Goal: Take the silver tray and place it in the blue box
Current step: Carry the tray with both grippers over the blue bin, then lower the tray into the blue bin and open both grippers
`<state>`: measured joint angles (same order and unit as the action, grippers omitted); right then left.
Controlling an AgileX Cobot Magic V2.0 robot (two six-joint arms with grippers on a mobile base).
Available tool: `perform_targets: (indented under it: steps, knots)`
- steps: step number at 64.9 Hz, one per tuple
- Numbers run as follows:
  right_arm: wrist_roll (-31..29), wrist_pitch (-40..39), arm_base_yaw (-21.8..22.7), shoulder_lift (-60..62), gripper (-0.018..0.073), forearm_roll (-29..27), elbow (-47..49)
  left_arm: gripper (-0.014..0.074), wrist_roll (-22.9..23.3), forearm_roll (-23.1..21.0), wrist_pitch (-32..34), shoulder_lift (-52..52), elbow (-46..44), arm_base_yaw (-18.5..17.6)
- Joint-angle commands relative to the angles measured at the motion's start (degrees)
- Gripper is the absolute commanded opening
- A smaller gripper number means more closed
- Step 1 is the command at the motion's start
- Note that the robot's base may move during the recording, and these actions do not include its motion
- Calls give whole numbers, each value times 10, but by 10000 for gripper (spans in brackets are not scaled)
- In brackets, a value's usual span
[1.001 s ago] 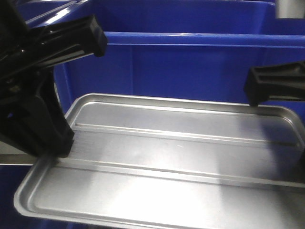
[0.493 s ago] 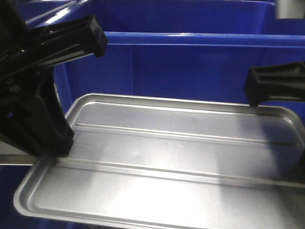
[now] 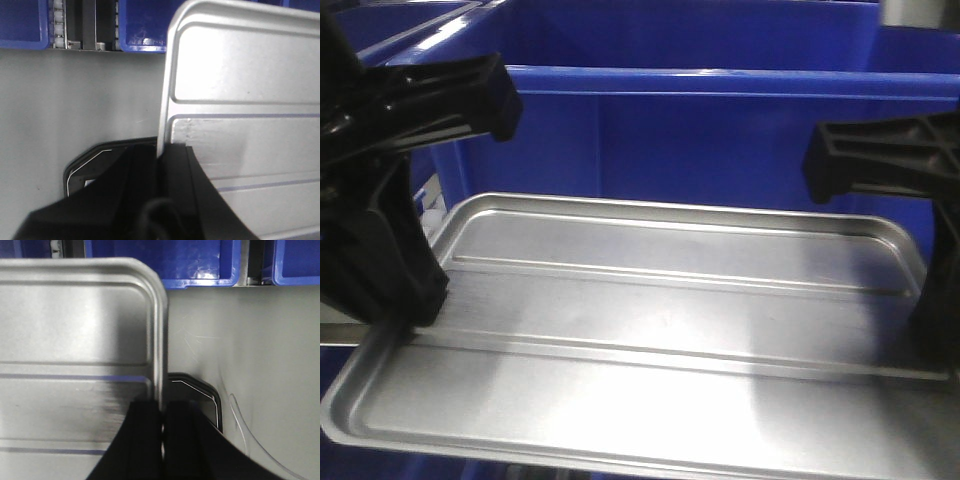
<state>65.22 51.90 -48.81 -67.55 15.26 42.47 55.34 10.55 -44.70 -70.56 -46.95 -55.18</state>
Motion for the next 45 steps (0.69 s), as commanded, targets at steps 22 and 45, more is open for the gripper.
perform_targets:
  steps: [22,45]
  knots:
    - [-34,37,6,24,63,84,84,-104,5,60,-65,25,-70,7]
    - [-64,62,8,25,63,184,241,-104,4,144,-68,30,-221,9]
